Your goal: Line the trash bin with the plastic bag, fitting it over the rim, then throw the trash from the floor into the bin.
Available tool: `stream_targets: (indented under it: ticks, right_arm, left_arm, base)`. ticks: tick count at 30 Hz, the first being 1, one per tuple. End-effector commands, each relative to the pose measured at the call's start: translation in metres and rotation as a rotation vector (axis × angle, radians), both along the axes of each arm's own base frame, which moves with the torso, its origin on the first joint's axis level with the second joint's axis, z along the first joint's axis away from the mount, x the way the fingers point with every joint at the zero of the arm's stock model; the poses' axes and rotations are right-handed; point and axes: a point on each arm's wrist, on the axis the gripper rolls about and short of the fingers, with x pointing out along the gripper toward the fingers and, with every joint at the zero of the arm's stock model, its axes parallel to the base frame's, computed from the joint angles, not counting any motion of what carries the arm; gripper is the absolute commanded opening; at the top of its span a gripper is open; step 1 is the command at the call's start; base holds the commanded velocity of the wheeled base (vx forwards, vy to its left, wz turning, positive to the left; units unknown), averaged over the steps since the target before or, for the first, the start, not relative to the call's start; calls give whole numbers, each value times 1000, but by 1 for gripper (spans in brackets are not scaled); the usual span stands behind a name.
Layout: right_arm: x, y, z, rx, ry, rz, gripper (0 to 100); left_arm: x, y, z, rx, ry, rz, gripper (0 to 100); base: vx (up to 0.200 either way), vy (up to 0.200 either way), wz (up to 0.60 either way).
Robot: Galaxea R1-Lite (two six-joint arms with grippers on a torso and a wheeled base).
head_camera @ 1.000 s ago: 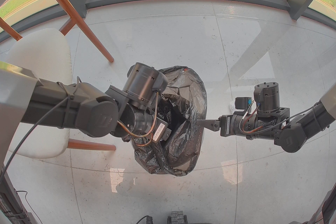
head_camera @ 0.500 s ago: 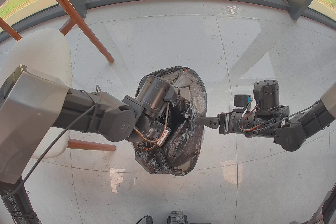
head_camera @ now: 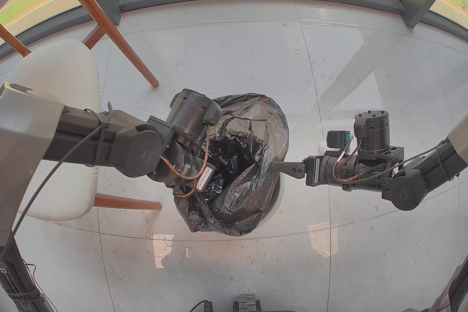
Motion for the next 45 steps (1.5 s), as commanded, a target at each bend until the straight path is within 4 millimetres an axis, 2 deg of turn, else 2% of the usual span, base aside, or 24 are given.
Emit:
stream_targets:
  ticks: [1,5,9,13,17,21,29,30,33,38,42,45]
  right_arm:
    - [-1,2,-2,-3,5,5,100]
    - [-3,6,-2,-1,8,17,100]
    - [-7,13,-3,14,28,34,100]
    - [-15,33,-4,91,112,37,100]
    - [-15,43,-14,103,161,38,100]
    - [-11,50,-26,89,184,46,100]
    - [6,67,-46,68,185,20,100]
    - [10,69,-46,69,177,13,0]
    - [17,69,-42,76,154,-11,0]
    - [17,67,-35,83,143,-15,0]
    - [9,59,-29,73,158,-21,0]
    - [-5,49,-38,25,228,-26,0]
  left_arm:
    - [0,26,10,-2,-5,56,0]
    - [1,31,6,3,6,72,0]
    - [0,31,14,-9,-16,67,0]
    - [1,30,18,-16,-27,67,0]
    - [1,31,20,-18,-31,70,0]
    - [2,32,27,-31,-49,73,0]
    - [2,32,29,-37,-55,75,0]
    - [2,32,29,-38,-55,76,0]
    - [0,33,30,-38,-53,78,0]
    - [1,40,29,-31,-46,93,0]
    - [1,42,25,-22,-32,98,0]
    - [2,51,16,-8,-7,122,0]
  base:
    - [0,0,0]
    - [0,0,0]
    - [0,0,0]
    - [0,0,0]
    - [0,0,0]
    - [0,0,0]
    - [0,0,0]
    - [0,0,0]
    - [0,0,0]
    - [0,0,0]
    - [0,0,0]
    - [0,0,0]
